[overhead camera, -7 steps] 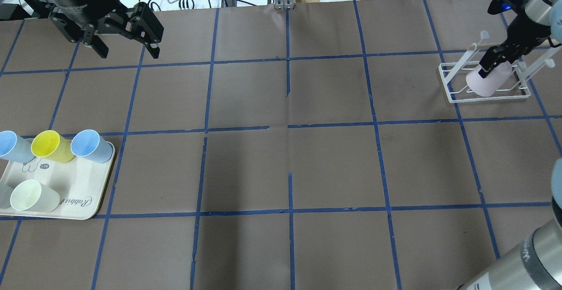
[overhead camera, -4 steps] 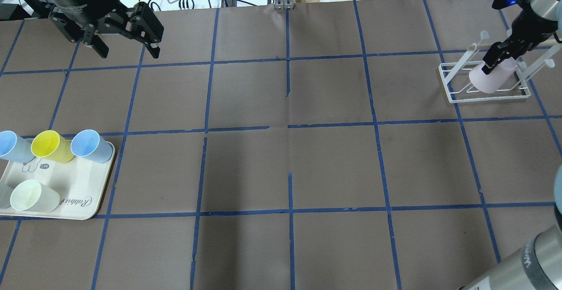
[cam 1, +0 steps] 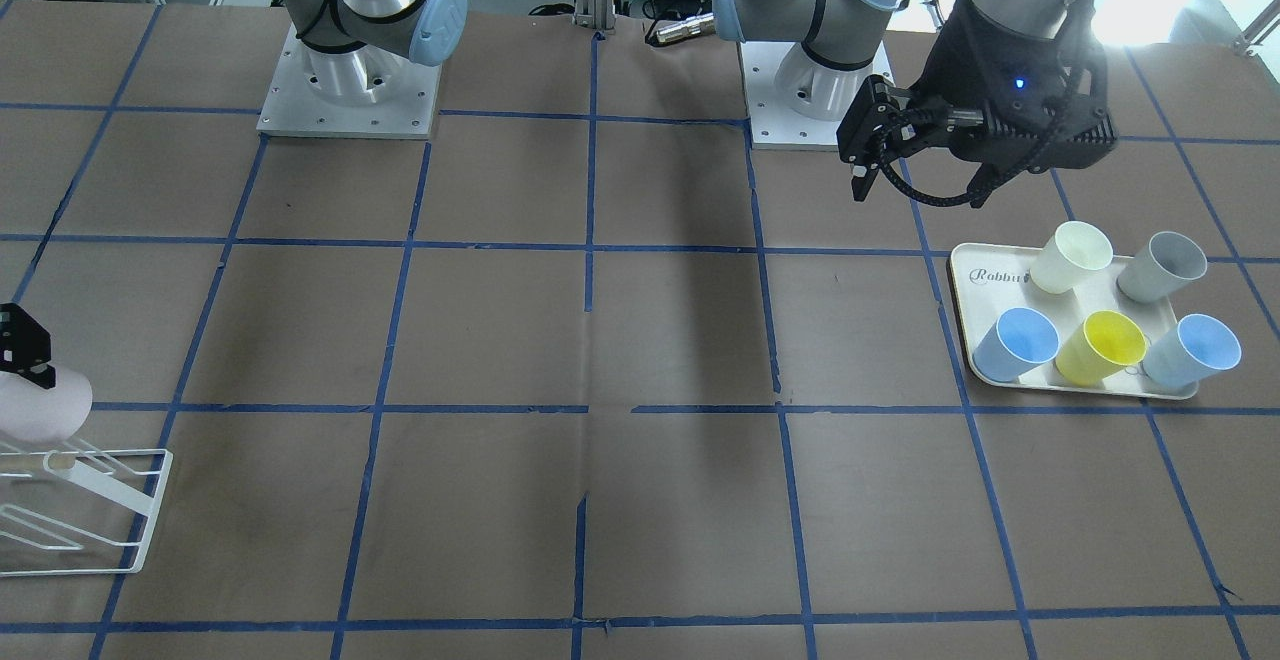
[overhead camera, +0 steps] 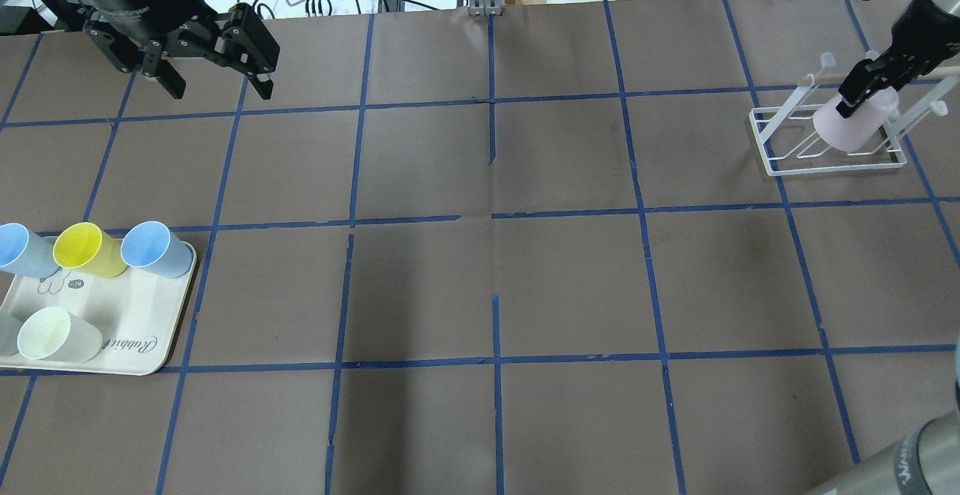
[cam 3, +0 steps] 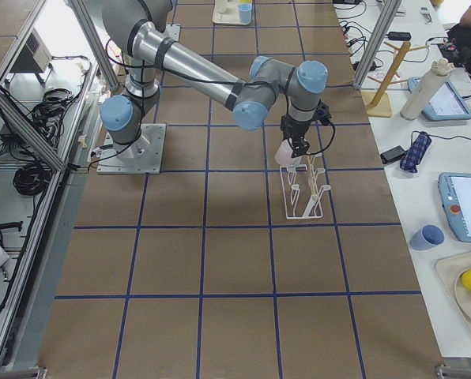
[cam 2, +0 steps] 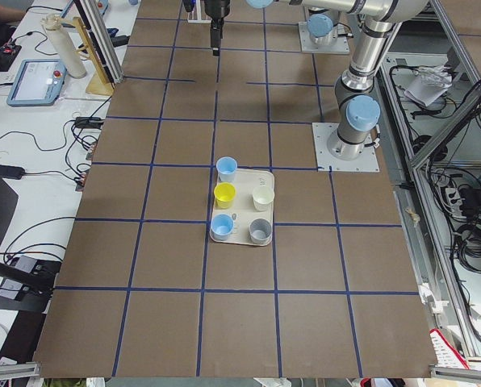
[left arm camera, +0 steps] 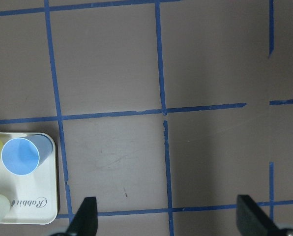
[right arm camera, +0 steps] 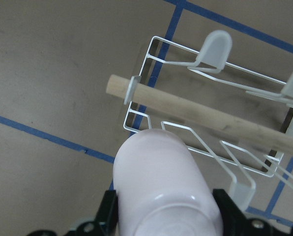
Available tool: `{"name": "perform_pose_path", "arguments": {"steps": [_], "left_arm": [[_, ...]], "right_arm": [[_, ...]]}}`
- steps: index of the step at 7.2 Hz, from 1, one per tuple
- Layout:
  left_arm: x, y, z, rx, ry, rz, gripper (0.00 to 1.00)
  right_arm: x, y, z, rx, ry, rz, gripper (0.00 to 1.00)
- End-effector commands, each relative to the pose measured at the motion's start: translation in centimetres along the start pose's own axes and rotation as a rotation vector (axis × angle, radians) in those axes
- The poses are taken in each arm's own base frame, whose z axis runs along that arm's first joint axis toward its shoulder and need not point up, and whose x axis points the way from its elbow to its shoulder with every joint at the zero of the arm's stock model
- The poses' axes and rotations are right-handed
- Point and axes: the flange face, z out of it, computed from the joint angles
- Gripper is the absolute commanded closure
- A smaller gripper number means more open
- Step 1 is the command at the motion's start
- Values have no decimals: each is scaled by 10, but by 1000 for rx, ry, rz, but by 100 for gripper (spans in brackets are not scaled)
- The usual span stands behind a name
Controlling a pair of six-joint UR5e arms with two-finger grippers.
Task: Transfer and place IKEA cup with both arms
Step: 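Lift the pink cup off the rack and carry it toward the left gripper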
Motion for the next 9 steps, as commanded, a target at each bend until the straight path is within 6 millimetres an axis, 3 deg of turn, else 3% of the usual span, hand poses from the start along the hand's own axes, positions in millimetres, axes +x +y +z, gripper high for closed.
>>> {"name": "perform_pose_path", "arguments": {"steps": [1, 4, 7, 9], "left_arm": [[0, 1, -2, 3, 0, -1, 0], [0, 1, -1, 2, -2, -1, 0], [-2, 3, -4, 2, 13, -4, 0], [-14, 4, -5, -3, 13, -16, 0]], "right_arm": [[-18, 18, -37, -8, -6, 1, 73], [-66, 42, -81, 38, -154, 53, 73], [-123, 47, -102, 121, -447, 114, 73], [-179, 39, -115, 166, -676, 128, 74]]}}
